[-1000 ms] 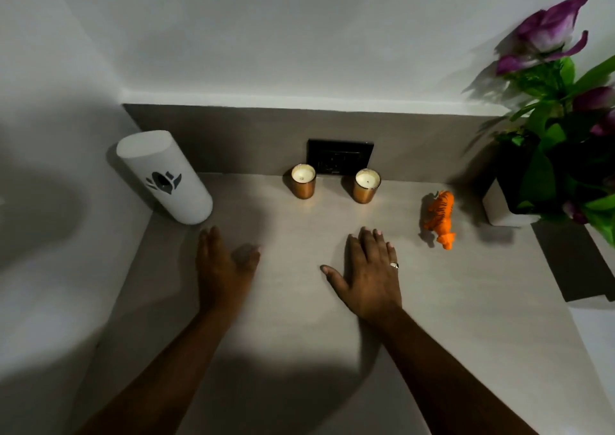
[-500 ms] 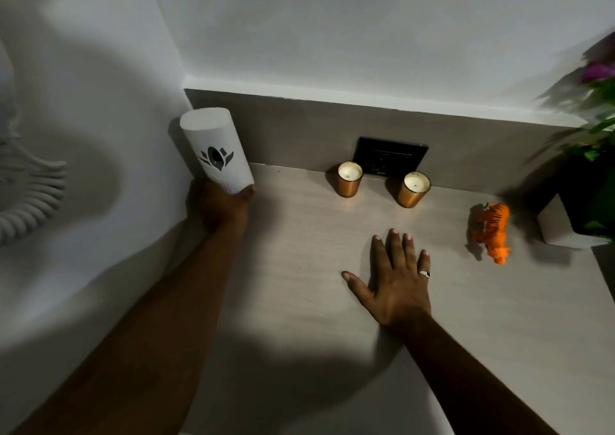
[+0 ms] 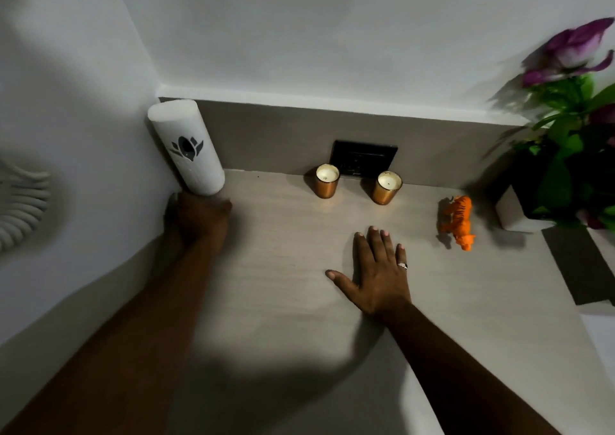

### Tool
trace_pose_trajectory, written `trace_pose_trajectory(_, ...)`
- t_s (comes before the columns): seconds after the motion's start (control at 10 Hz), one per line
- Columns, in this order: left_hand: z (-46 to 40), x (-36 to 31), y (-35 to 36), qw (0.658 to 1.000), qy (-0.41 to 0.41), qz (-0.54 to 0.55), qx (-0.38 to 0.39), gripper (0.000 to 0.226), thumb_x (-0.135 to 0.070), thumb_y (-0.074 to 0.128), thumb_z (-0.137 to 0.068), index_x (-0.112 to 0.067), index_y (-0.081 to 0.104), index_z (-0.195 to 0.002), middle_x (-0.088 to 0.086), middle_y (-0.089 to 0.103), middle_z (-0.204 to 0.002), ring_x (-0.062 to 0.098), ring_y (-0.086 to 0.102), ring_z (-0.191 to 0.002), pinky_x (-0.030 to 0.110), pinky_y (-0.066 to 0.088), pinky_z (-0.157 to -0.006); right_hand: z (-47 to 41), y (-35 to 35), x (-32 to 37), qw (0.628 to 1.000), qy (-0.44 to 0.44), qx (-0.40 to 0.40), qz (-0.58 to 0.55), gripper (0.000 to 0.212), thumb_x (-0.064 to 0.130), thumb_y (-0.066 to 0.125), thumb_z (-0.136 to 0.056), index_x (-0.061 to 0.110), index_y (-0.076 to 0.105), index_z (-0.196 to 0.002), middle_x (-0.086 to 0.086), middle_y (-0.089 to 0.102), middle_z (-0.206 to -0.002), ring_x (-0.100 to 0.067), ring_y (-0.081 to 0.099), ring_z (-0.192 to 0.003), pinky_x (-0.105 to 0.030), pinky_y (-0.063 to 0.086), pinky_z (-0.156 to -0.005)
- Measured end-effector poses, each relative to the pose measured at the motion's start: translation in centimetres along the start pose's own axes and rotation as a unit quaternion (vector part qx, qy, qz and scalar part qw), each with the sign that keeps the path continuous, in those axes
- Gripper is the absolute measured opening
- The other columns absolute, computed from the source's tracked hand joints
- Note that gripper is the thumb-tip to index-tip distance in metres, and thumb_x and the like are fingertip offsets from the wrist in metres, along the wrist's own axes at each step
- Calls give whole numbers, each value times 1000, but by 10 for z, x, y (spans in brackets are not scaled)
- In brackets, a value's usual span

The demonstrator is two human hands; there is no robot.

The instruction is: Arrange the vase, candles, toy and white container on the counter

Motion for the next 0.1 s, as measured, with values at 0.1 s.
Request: trace_pose_trajectory(0.1,63,14,-4,994,65,-15,83,88,-38,74,-78,-2,29,-144,24,35,-149,39,33,-137,46,30,-113,4,-33,3,994,42,-43,-94,108,89,27,-74,20,9,-154,-9,3,-164,-26,-5,-150,-48,-2,-120)
Point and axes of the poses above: each hand's wrist, its own z-axis away from the middle knuckle, its own y-axis out of the palm, x = y × z, the point moved 1 cm from there along -z, towards the middle knuckle
